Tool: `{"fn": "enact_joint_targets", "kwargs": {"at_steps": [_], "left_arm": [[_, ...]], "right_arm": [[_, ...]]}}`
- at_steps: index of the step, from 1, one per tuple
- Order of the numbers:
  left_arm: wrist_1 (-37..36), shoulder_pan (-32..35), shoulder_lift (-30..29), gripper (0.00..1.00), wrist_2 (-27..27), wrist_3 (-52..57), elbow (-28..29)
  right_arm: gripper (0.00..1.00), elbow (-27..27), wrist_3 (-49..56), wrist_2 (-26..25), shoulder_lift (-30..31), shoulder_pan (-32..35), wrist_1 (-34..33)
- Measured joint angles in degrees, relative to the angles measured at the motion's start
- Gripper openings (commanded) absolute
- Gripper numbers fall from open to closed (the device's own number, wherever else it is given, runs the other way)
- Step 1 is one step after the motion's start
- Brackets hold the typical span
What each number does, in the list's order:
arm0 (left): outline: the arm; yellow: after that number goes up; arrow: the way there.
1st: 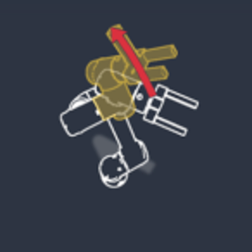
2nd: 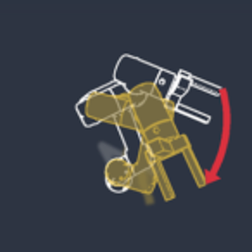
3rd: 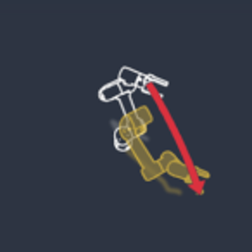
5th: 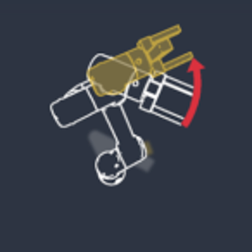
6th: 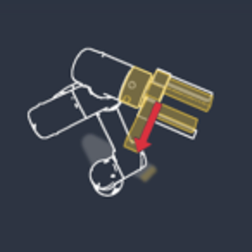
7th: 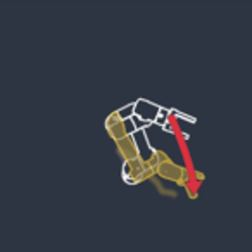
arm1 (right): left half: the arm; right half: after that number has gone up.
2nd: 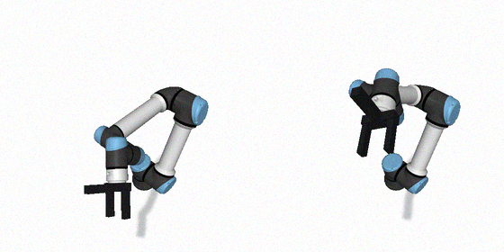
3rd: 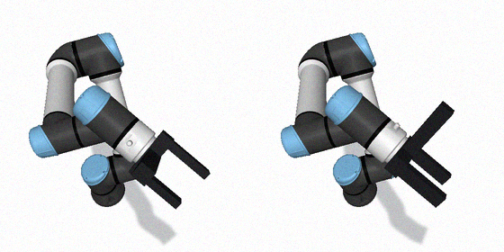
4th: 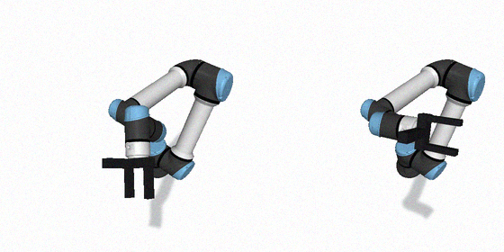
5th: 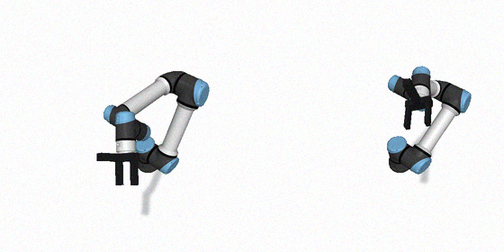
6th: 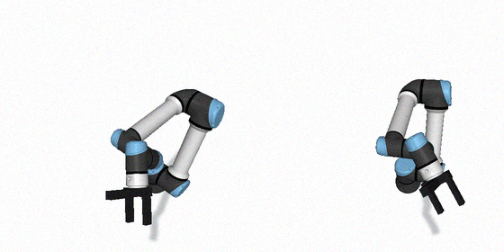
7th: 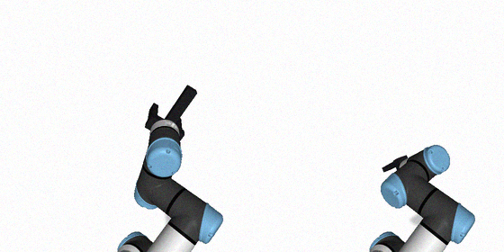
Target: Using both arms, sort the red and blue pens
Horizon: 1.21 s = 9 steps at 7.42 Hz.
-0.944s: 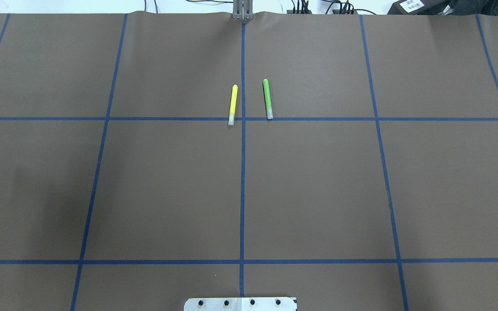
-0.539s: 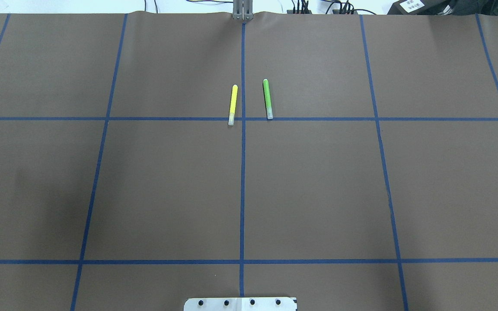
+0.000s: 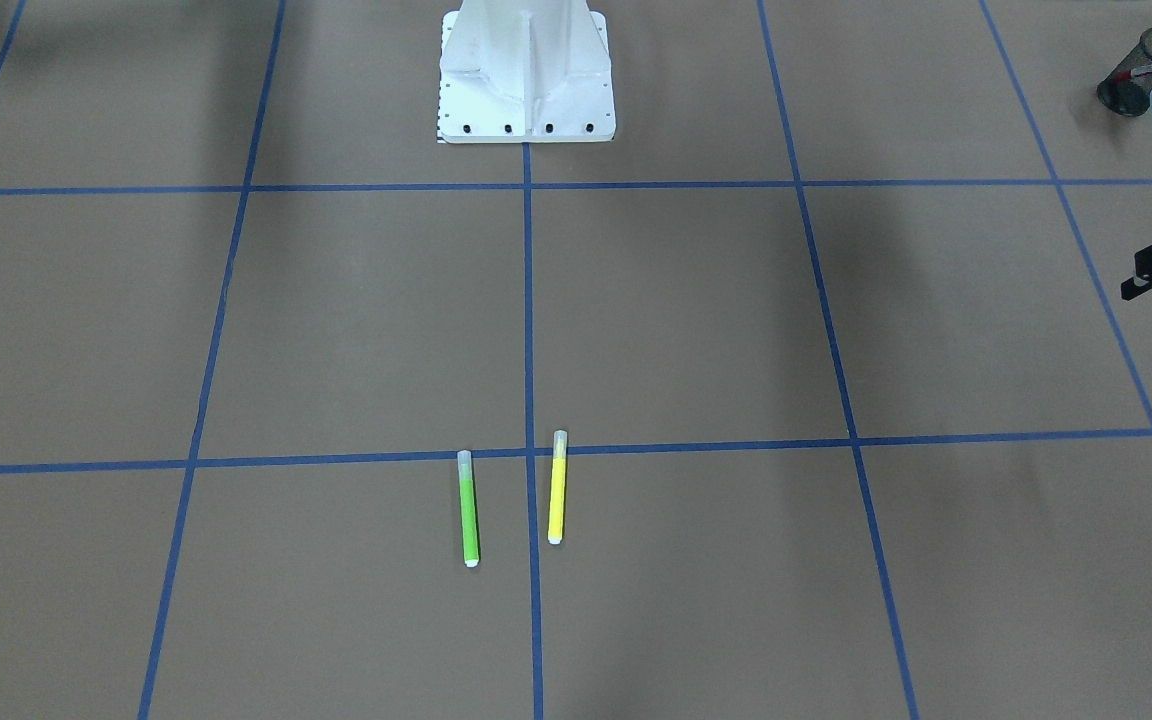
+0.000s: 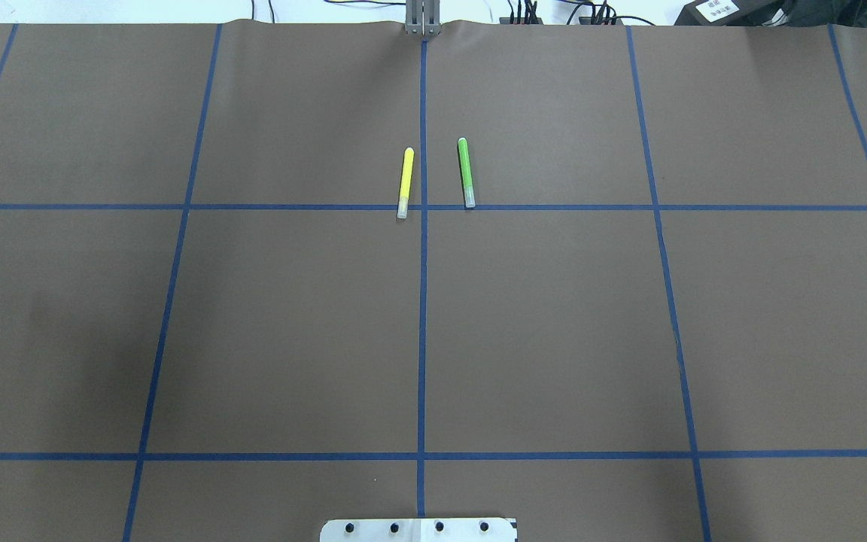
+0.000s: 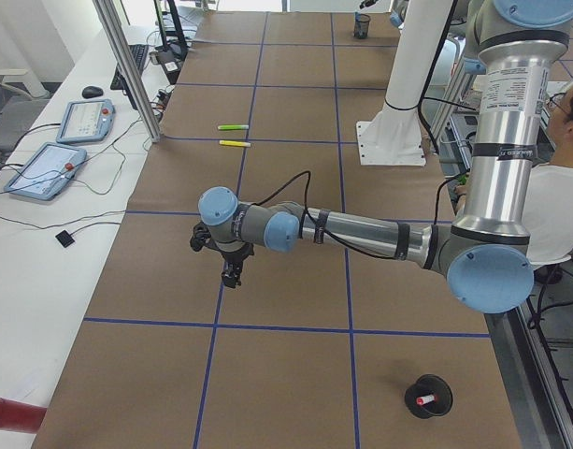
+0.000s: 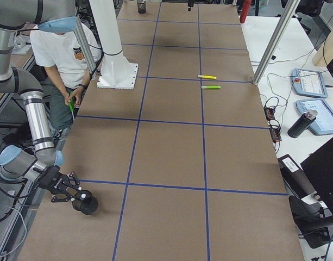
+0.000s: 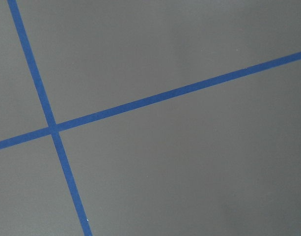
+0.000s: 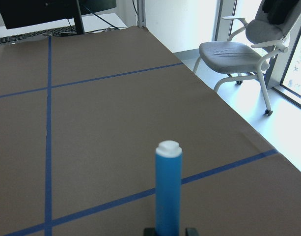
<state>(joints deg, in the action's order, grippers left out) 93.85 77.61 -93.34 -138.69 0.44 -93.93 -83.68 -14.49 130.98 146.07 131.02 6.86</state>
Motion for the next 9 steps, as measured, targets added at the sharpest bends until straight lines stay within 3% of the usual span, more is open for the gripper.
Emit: {"fn": "enact_joint_targets", "kwargs": {"at_steps": [3,5,7,9], "left_arm": [[-0.06,0.00,0.00,1.00,0.00,0.00,-0.09],[-0.07,-0.01,0.00,1.00,0.00,-0.14,-0.04],[-0.07,-0.10,-0.08,1.00,-0.06,-0.90,-0.08],[-0.15,-0.14,-0.24,1.00,-0.07,-1.23,-0.11]], "right_arm": [[1.00,-1.28,-0.01,0.56,-1.23,1.34,-1.79],[1.00,-2.81,0.03,2.03,-7.37,0.64,-10.07],[1.00,-3.25,0.14,3.61,-16.48,-4.81,-21.67],[1.00,-3.73,0.15,4.16,-25.63,-15.84,-32.33]]}}
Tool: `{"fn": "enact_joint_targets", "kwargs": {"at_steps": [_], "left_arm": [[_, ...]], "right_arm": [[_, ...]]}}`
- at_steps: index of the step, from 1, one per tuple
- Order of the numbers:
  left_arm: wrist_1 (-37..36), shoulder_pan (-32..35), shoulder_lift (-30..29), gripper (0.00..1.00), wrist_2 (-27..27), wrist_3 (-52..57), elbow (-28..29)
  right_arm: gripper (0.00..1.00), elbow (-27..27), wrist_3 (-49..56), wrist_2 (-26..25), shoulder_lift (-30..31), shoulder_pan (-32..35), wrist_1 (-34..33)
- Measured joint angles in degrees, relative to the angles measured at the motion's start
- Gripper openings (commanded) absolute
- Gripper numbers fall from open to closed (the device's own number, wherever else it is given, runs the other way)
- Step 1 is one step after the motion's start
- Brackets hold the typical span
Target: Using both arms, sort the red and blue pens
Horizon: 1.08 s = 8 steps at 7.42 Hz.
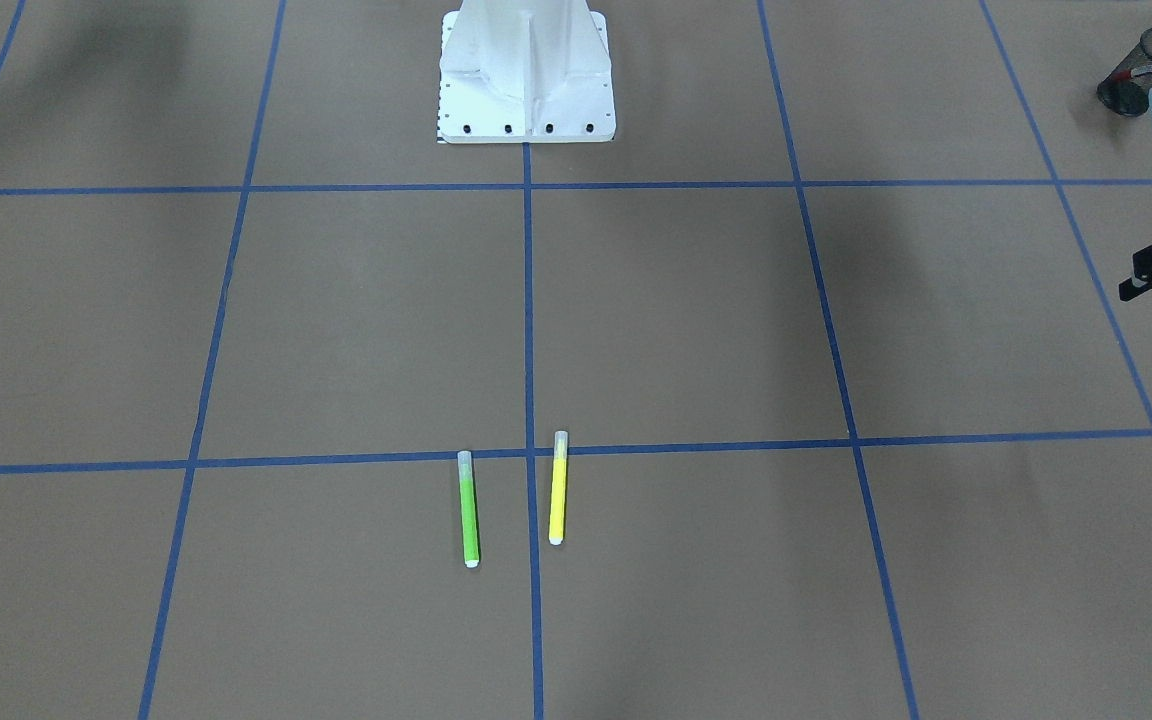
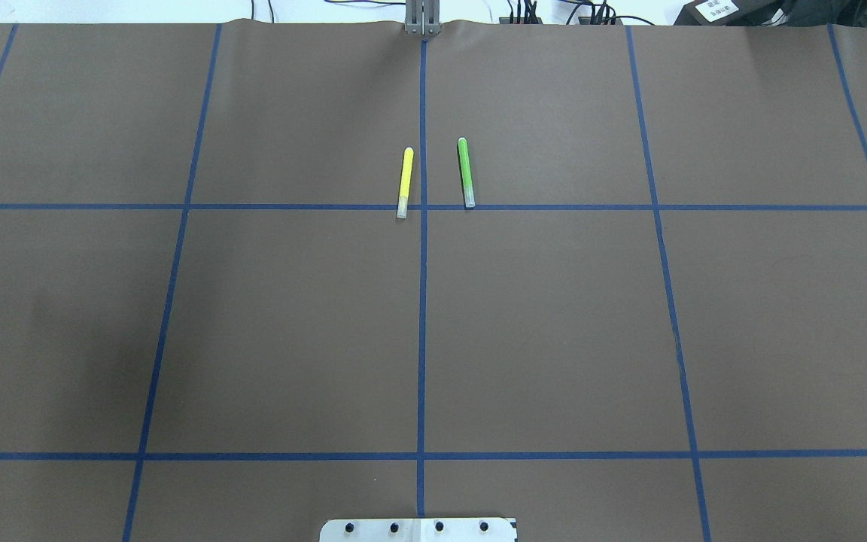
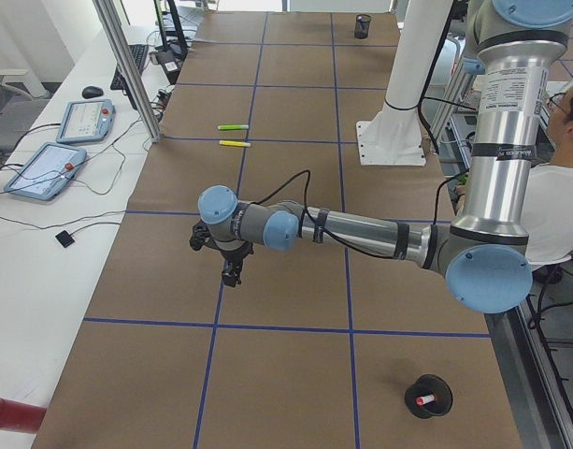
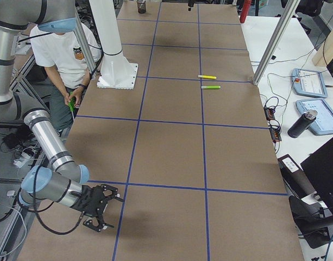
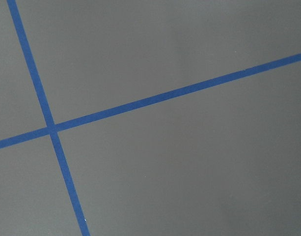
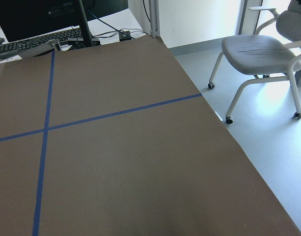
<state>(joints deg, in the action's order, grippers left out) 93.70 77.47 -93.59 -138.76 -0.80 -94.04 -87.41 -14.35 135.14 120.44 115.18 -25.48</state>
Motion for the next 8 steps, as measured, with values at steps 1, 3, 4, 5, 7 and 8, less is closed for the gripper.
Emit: {"fn": "enact_joint_targets", "kwargs": {"at_steps": [1,3,4,5,7,8], "left_arm": [[-0.05,0.02,-0.11,1.00,0.03,-0.01,-0.01],[-0.17,0.11,-0.47,1.00,0.22,0.00,0.01],[-0.28,0.20,-0.75,1.00,0.40,0.00,0.04],[-0.37,0.29,-1.06,1.00,0.59,0.00,0.13],[-0.50,0.68,-1.30,1.00,0.76,0.01,0.45],[-0.52,0.78,-1.32,1.00,0.80,0.01,0.54]], "right_arm": [[1.00,-0.46,-0.04,-0.07,-5.58,-6.46,-6.36],[1.00,-0.70,0.01,-0.58,-16.56,-18.57,-19.75],[1.00,-0.68,0.28,-0.77,-21.21,-24.06,-26.61],[1.00,-0.66,1.24,-0.86,-24.82,-28.55,-32.83],[1.00,-0.86,7.23,-0.69,-30.55,-33.75,-45.34],[1.00,-1.15,12.27,-0.45,-32.93,-34.18,-52.39]]}}
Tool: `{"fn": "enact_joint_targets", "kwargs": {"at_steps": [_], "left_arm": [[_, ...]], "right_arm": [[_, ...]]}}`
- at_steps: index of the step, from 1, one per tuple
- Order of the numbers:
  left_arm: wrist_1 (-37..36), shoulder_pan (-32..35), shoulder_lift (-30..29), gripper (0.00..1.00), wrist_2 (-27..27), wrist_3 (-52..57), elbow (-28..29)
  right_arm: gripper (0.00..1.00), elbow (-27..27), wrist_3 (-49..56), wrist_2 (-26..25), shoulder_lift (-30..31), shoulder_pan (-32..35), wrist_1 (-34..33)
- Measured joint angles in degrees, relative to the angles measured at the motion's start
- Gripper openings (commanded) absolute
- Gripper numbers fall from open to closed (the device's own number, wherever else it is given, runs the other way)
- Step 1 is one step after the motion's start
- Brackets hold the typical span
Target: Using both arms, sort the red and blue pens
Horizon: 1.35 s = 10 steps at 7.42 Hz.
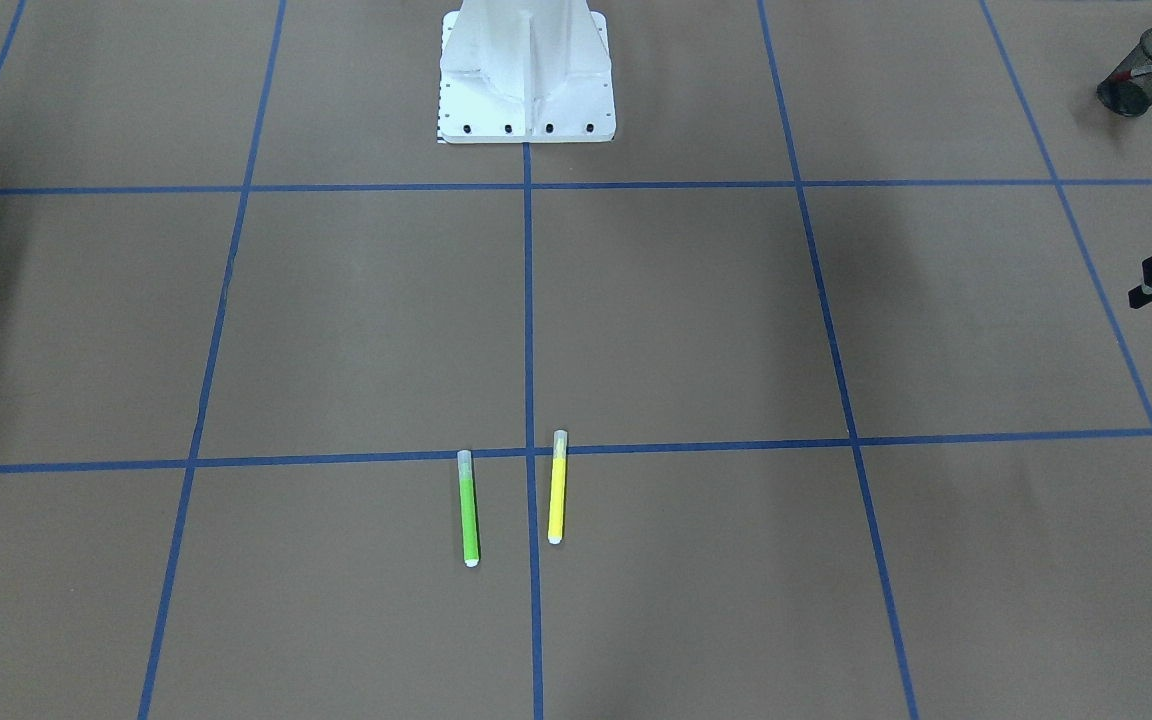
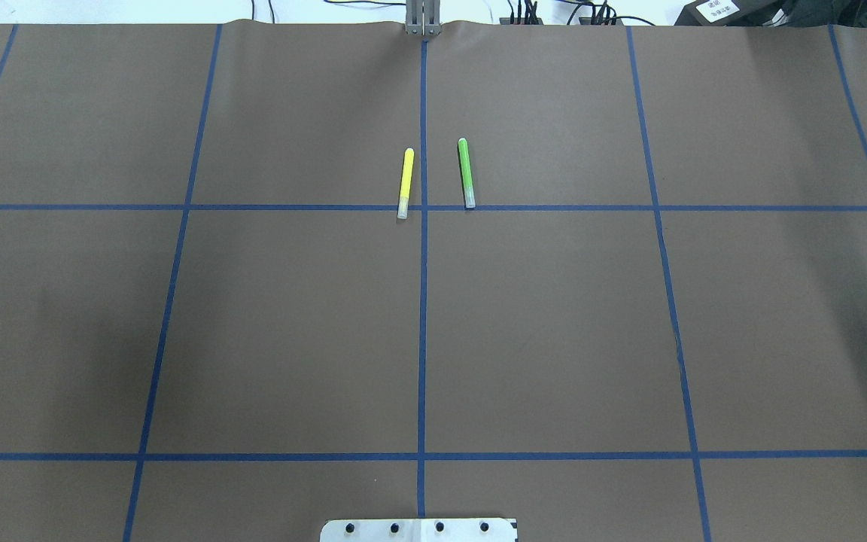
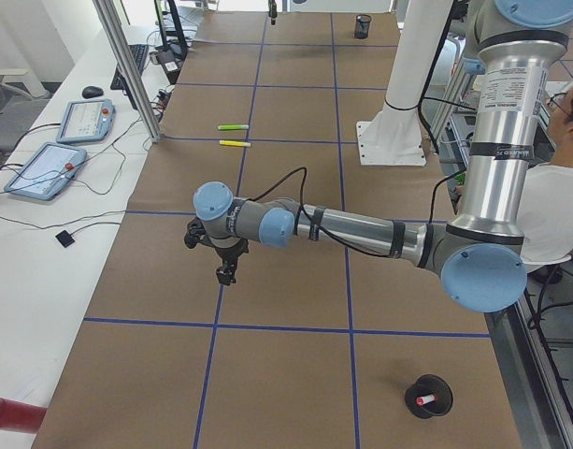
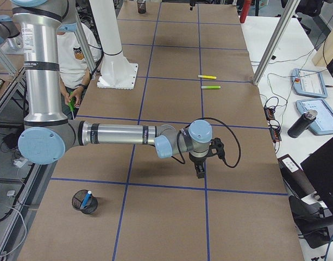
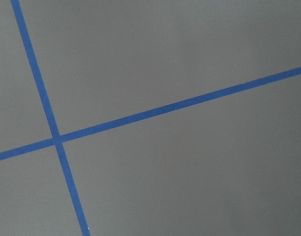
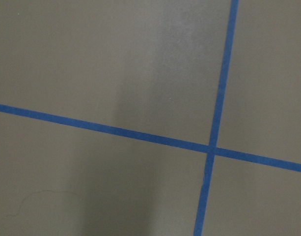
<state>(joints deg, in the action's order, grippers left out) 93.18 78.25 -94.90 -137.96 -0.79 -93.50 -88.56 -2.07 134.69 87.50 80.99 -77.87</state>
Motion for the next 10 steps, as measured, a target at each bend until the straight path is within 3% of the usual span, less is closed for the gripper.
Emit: {"fn": "enact_joint_targets", "kwargs": {"at_steps": [1,3,10], "left_arm": [[-0.03,0.08,-0.02,1.00,-0.01,0.00,0.06],[-0.09,0.54,0.06,1.00,-0.02,0.00,0.13],[0.13,1.21,0.85,1.00,3.00,-1.14,0.38]], "right_arm": [[1.00,-0.40,4.97,0.05,-1.95,0.43,-6.17],[1.00,-0.93,9.26,-0.04,-3.51,1.49,-11.36],[1.00,-2.54,9.98,-0.59,-2.19,1.97,-11.63]]}}
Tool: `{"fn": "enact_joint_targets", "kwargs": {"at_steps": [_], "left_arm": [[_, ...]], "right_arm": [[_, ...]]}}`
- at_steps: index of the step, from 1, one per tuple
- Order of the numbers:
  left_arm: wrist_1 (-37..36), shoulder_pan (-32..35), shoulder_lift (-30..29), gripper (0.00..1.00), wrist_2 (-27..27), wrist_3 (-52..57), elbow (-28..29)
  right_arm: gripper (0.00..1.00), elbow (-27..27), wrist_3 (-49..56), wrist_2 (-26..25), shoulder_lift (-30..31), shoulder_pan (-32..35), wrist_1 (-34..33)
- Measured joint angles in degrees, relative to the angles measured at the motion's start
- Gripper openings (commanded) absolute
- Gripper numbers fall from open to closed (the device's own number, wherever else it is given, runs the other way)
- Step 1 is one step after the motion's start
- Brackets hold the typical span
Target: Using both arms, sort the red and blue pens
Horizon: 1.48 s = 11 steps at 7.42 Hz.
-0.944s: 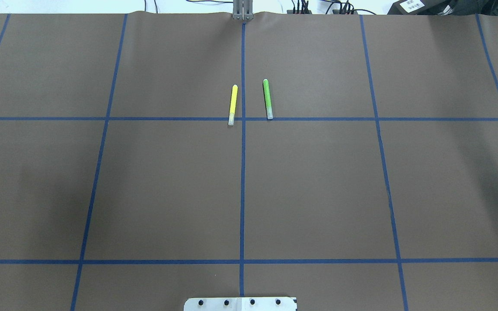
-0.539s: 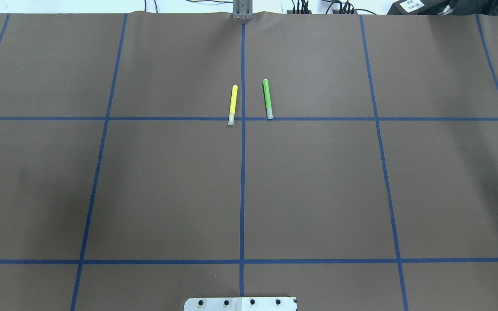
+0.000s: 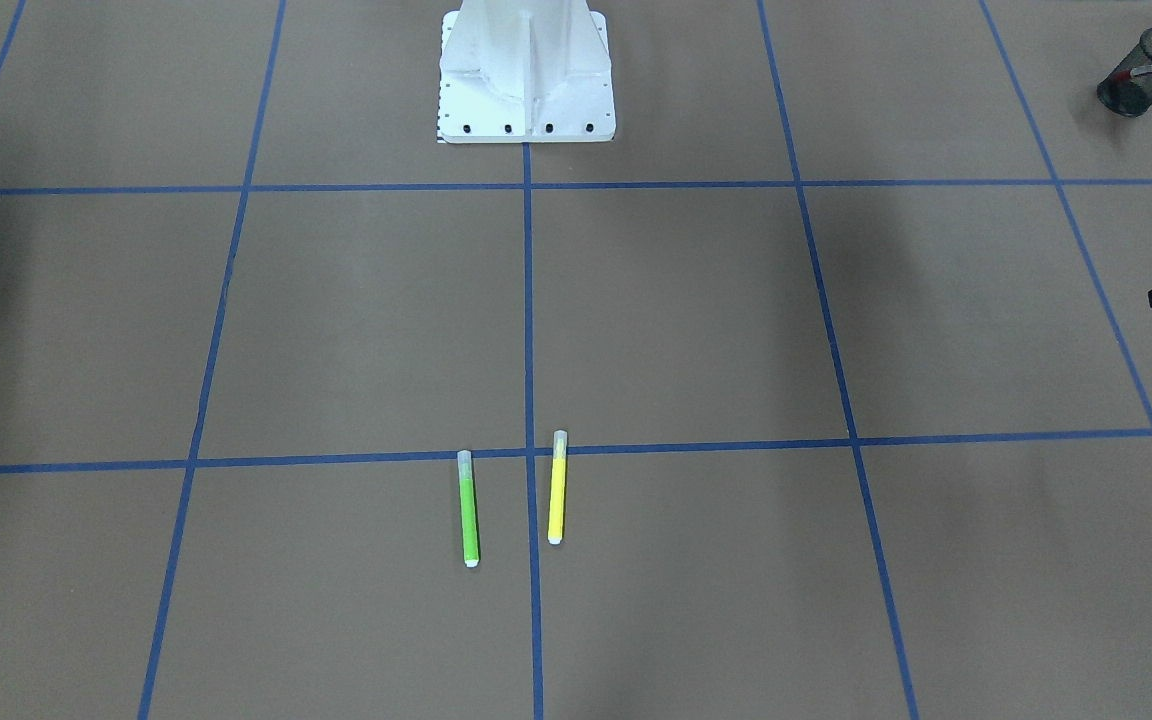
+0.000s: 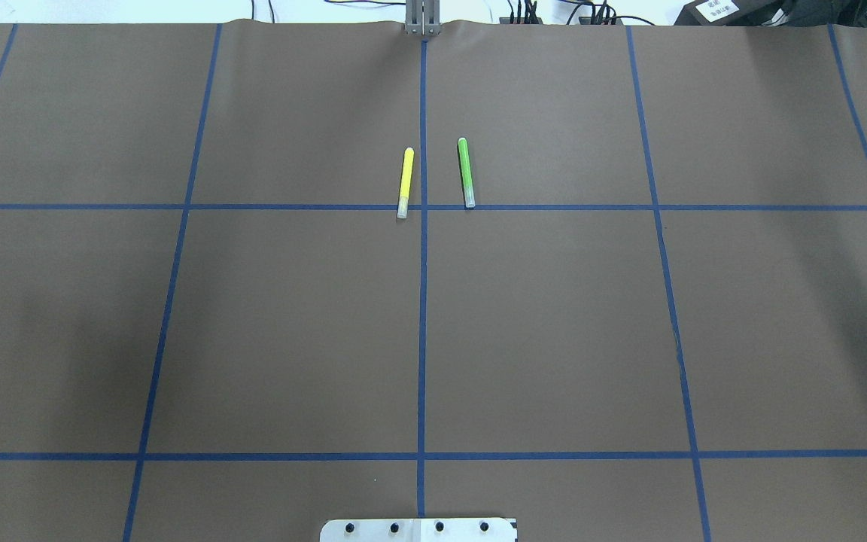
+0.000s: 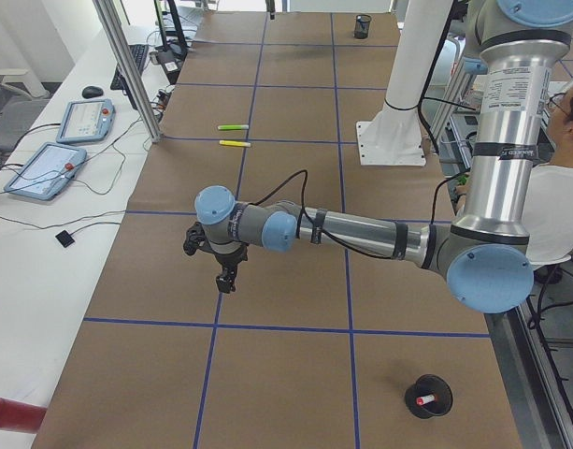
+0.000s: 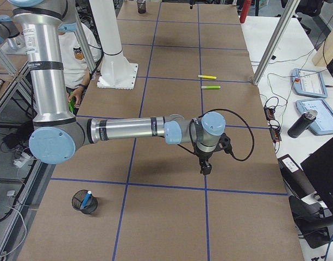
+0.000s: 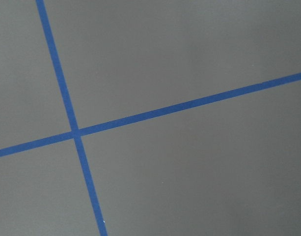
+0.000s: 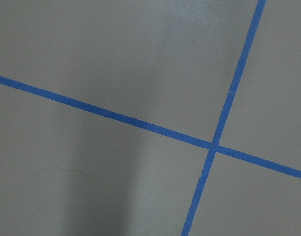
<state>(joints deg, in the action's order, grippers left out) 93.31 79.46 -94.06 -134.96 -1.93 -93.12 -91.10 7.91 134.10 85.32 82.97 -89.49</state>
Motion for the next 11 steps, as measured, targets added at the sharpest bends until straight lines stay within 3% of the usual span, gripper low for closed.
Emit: {"fn": "enact_joint_targets", "kwargs": {"at_steps": [11], "left_arm": [[0.29,1.06,0.65,1.00,0.39,-3.00,-4.04]], "right_arm": [[1.00,-3.72,-0.92,0.70,1.17,0.60,-0.35]]}}
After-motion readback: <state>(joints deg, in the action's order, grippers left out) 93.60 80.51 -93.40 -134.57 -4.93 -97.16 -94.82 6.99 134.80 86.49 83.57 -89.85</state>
